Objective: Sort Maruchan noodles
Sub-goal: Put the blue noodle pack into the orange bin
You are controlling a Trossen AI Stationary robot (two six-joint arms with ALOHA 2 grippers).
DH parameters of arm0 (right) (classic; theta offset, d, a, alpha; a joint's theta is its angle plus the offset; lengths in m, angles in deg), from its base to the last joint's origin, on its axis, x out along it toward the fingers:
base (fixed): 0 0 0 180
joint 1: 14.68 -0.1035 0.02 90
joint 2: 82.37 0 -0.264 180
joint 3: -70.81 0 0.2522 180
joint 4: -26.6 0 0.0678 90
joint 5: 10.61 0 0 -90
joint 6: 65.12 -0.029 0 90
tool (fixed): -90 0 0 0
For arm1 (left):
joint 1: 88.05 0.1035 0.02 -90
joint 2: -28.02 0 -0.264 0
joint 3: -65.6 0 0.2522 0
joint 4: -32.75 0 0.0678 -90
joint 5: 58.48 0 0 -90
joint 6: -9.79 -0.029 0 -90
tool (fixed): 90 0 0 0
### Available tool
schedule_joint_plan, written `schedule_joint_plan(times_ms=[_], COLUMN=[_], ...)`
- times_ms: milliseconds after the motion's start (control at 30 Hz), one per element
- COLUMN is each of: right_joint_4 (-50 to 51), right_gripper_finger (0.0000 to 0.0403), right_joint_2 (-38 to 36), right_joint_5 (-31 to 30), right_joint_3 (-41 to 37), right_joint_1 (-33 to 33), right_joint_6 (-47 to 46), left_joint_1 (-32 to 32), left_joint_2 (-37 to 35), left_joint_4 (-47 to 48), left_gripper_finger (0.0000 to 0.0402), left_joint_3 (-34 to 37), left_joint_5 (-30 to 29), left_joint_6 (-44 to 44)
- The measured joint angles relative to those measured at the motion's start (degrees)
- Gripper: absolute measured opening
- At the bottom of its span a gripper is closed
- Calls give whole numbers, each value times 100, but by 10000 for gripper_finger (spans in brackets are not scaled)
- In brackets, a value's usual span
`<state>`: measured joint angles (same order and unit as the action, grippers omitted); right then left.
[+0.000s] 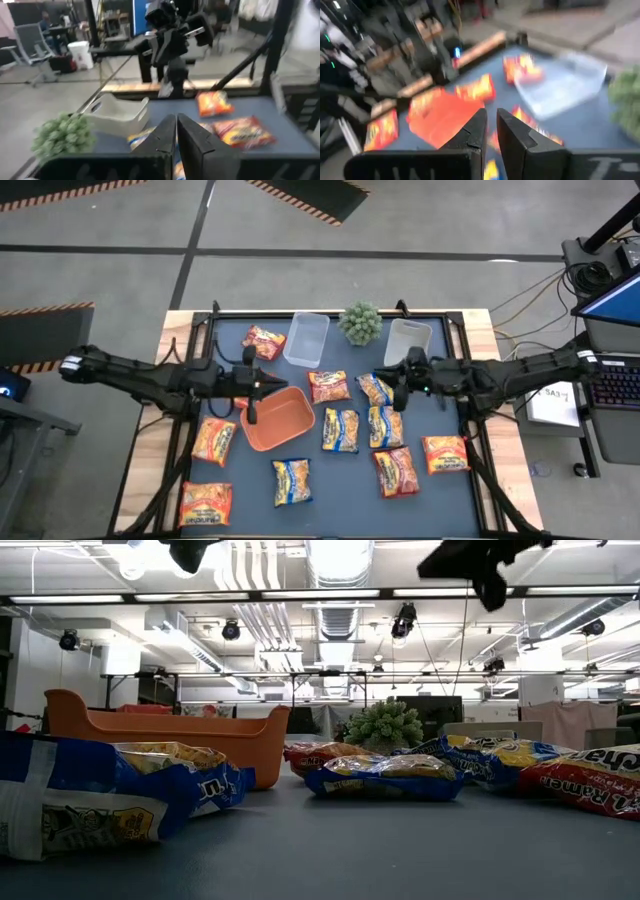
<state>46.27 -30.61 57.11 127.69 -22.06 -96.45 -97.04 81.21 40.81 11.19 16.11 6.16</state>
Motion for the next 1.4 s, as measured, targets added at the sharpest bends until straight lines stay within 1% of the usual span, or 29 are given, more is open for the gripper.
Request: schedule_joint_plan(times_ms=[200, 300, 467, 567, 667, 867, 933, 1000, 1167, 1267, 1300, 1400], right_joint_4=[158, 494, 828, 1305, 1695, 1982, 2030, 2005, 2213, 2329, 2358, 2365], right_gripper_finger=[33, 33, 33, 33, 33, 33, 33, 33, 33, 33, 33, 33], right_joint_2=[789, 1174, 1691, 1974, 2215, 2782, 2959, 3146, 3556, 3656, 3659, 3618], right_joint_5=[1082, 1446, 1792, 1821, 1825, 1896, 2141, 2520, 3589, 4122, 4214, 4230], right_joint_3=[362, 553, 974, 1221, 1466, 1782, 1843, 1866, 1853, 1853, 1851, 1851], right_joint_1=[551, 888, 1399, 1632, 1855, 2194, 2287, 2384, 2499, 2494, 2491, 2490], right_joint_6=[-424, -512, -445, -328, -309, -296, -296, -302, -313, -275, -226, -208], left_joint_1=[1, 7, 26, 68, 157, 408, 509, 606, 865, 936, 950, 951], left_joint_2=[320, 402, 421, 358, 309, 290, 295, 289, 233, 214, 207, 192], left_joint_4=[660, 842, 1071, 1123, 1129, 1179, 1171, 1176, 1174, 1190, 1178, 1173], left_gripper_finger=[0, 0, 0, 0, 0, 0, 0, 0, 0, 0, 0, 0], left_joint_3=[-415, -526, -547, -441, -339, -233, -209, -154, 86, 156, 156, 156], left_joint_5=[-417, -697, -1096, -1217, -1220, -1217, -1215, -1195, -653, -608, -607, -611], left_joint_6=[-539, -735, -1071, -1358, -1758, -2553, -2703, -2737, -2698, -2534, -2485, -2430])
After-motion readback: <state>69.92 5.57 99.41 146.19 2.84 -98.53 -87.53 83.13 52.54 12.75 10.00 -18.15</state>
